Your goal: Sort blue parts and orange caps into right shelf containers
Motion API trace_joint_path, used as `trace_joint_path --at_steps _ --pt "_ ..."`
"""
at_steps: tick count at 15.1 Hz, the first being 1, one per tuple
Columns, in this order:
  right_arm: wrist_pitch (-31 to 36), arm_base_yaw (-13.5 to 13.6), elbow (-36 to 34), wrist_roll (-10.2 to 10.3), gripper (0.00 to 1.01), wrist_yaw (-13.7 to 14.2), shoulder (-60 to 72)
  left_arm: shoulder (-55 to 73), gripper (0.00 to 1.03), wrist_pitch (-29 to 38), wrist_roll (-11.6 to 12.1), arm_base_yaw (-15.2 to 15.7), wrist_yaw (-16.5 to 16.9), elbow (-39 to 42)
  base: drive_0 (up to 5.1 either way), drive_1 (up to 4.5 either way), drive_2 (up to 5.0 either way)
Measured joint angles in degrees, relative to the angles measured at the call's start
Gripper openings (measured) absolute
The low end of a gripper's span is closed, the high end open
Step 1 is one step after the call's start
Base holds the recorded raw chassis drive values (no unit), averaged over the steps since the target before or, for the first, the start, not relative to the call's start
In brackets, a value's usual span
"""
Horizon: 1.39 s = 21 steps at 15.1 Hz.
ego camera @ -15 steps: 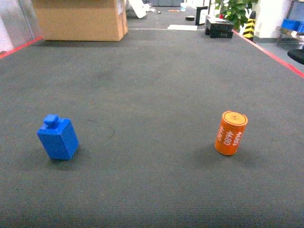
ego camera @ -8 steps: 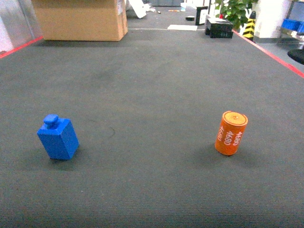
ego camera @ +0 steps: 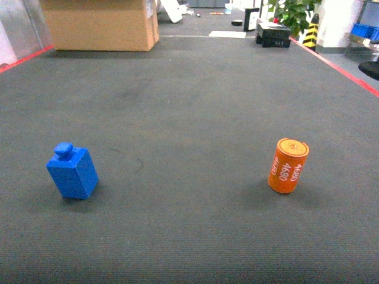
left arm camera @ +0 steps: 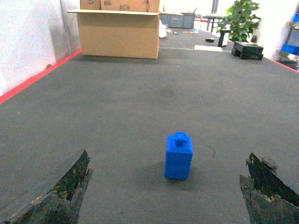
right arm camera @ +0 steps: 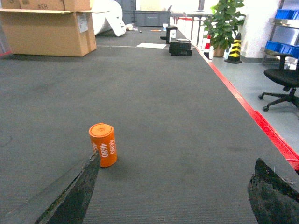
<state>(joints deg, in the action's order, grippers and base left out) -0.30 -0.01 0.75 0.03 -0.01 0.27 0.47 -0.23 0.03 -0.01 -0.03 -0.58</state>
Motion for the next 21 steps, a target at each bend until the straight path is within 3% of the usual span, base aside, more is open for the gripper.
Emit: trace_joint_path --at_steps 12,13,14,15,16,17,18,19,21 --pt "0.00 0.00 0.00 0.00 0.98 0.00 0.00 0.00 0.98 0.00 0.00 0.00 0.00 0.00 0.0 0.00 0.0" --pt "1.07 0.98 0.00 -0.52 0.98 2.64 0.48 0.57 0.98 -0.20 0.22 -1.07 -2.84 -0.07 0.0 0.00 0.0" --pt "10.80 8.15 0.02 -2.45 0.98 16.15 7.48 9.62 0.98 7.28 0.50 -8.76 -16.76 -0.98 0.0 0.00 0.0" --pt "20.65 12.15 0.13 -3.54 0.98 21.51 18.49 20.46 0.98 16.72 1.05 -12.22 -21.92 -2.80 0.0 0.00 0.0" --pt "31.39 14.32 1.66 -3.74 0.98 22.69 31.17 32.15 0.98 27.17 1.51 -11.98 -22.03 -5.90 0.0 0.00 0.0" --pt "41.99 16.63 5.88 -3.52 0.98 22.23 44.22 43.93 0.98 36.52 1.27 -12.04 -19.85 -10.32 0.0 0.00 0.0" --pt "49.96 19.32 11.13 -3.02 0.98 22.25 56.43 54.93 0.98 43.01 0.37 -13.33 -18.88 -14.84 0.0 0.00 0.0" --pt "54.60 20.31 15.41 -2.43 0.98 21.46 67.32 65.00 0.98 46.84 -0.11 -13.90 -18.05 -18.45 0.0 0.00 0.0" --pt "57.20 20.33 20.39 -0.33 0.98 21.00 82.18 79.34 0.98 50.27 -1.57 -13.92 -17.92 -22.34 0.0 0.00 0.0"
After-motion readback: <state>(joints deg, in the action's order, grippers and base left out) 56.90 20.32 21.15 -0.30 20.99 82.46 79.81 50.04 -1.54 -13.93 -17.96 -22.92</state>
